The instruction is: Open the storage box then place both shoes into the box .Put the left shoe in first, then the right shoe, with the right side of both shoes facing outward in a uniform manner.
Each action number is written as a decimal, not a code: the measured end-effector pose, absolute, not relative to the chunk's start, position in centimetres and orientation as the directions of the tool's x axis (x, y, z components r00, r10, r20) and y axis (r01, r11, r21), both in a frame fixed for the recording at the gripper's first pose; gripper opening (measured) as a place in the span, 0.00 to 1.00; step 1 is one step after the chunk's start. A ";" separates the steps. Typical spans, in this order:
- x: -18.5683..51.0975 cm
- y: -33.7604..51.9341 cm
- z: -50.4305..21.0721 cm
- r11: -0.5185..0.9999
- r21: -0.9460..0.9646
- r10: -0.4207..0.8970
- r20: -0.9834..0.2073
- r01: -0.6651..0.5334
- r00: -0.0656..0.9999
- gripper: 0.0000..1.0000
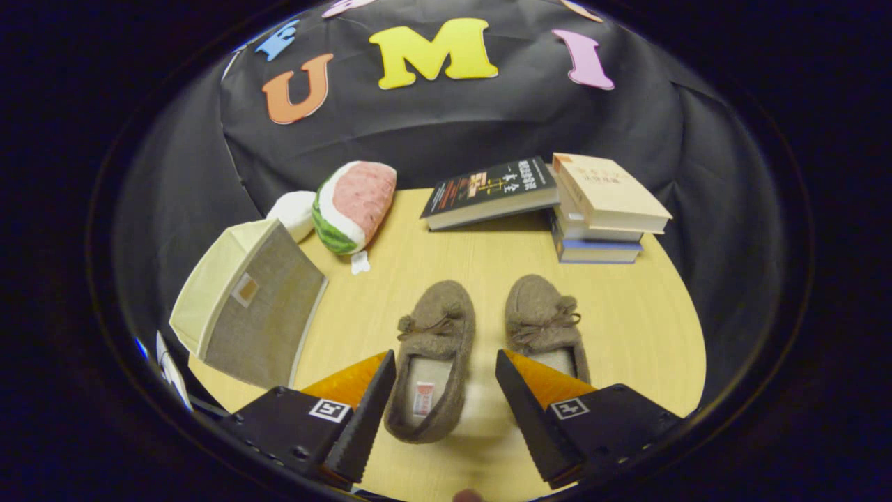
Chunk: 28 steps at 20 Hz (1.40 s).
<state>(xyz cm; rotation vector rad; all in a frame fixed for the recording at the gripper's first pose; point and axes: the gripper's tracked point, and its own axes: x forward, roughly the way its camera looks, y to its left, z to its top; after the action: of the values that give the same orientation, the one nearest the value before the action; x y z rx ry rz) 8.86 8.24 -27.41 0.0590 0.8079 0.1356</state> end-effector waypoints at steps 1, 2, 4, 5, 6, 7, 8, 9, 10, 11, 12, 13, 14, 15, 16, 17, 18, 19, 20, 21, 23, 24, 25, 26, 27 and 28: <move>9.0 8.2 -28.2 0.991 0.103 0.134 -0.731 -0.085 0.669 0.86; 9.1 8.2 -28.8 0.991 0.114 0.135 -0.746 -0.075 0.652 0.79; 9.1 8.5 -30.3 0.989 0.137 0.140 -0.775 -0.052 0.617 0.73; 9.2 8.2 -31.2 0.991 0.131 0.126 -0.789 -0.036 0.601 0.71; 9.4 8.1 -31.8 0.992 0.127 0.114 -0.803 -0.019 0.585 0.65; 9.6 7.8 -32.6 0.992 0.125 0.104 -0.815 -0.002 0.571 0.61; 9.6 7.8 -33.2 0.991 0.131 0.101 -0.825 0.014 0.556 0.57; 9.7 7.6 -34.0 0.991 0.130 0.092 -0.837 0.034 0.539 0.52; 9.9 7.4 -34.4 0.989 0.139 0.089 -0.848 0.057 0.523 0.48; 9.8 7.8 -34.7 0.985 0.158 0.101 -0.856 0.070 0.507 0.44; 9.7 7.8 -35.4 0.983 0.164 0.102 -0.868 0.086 0.486 0.39; 9.8 7.8 -35.6 0.981 0.164 0.098 -0.874 0.100 0.475 0.35; 9.7 8.1 -35.3 0.977 0.182 0.111 -0.875 0.109 0.471 0.30; 10.0 8.3 -35.6 0.976 0.186 0.110 -0.876 0.117 0.470 0.17; 10.0 8.1 -35.5 0.975 0.189 0.113 -0.878 0.120 0.466 0.04; 9.9 8.2 -35.6 0.971 0.198 0.116 -0.878 0.133 0.464 0.01; 9.8 8.3 -35.1 0.962 0.225 0.131 -0.878 0.155 0.461 0.00; 9.7 8.5 -34.8 0.953 0.246 0.142 -0.877 0.175 0.460 0.00; 9.7 8.5 -34.0 0.946 0.261 0.147 -0.873 0.191 0.465 0.00; 9.6 8.5 -33.1 0.944 0.266 0.147 -0.868 0.196 0.474 0.00; 9.5 9.2 -30.5 0.933 0.299 0.165 -0.847 0.198 0.505 0.00; 9.3 9.8 -29.0 0.927 0.320 0.180 -0.837 0.195 0.517 0.00; 9.2 10.3 -27.3 0.920 0.341 0.192 -0.824 0.195 0.534 0.00; 9.4 11.1 -25.0 0.912 0.364 0.204 -0.803 0.189 0.560 0.00; 9.5 11.9 -22.9 0.907 0.382 0.215 -0.782 0.178 0.585 0.00; 9.7 13.0 -20.3 0.903 0.399 0.225 -0.755 0.160 0.615 0.00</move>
<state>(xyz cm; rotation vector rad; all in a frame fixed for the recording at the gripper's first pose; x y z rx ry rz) 9.69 13.05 -20.26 0.4589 0.9158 0.0394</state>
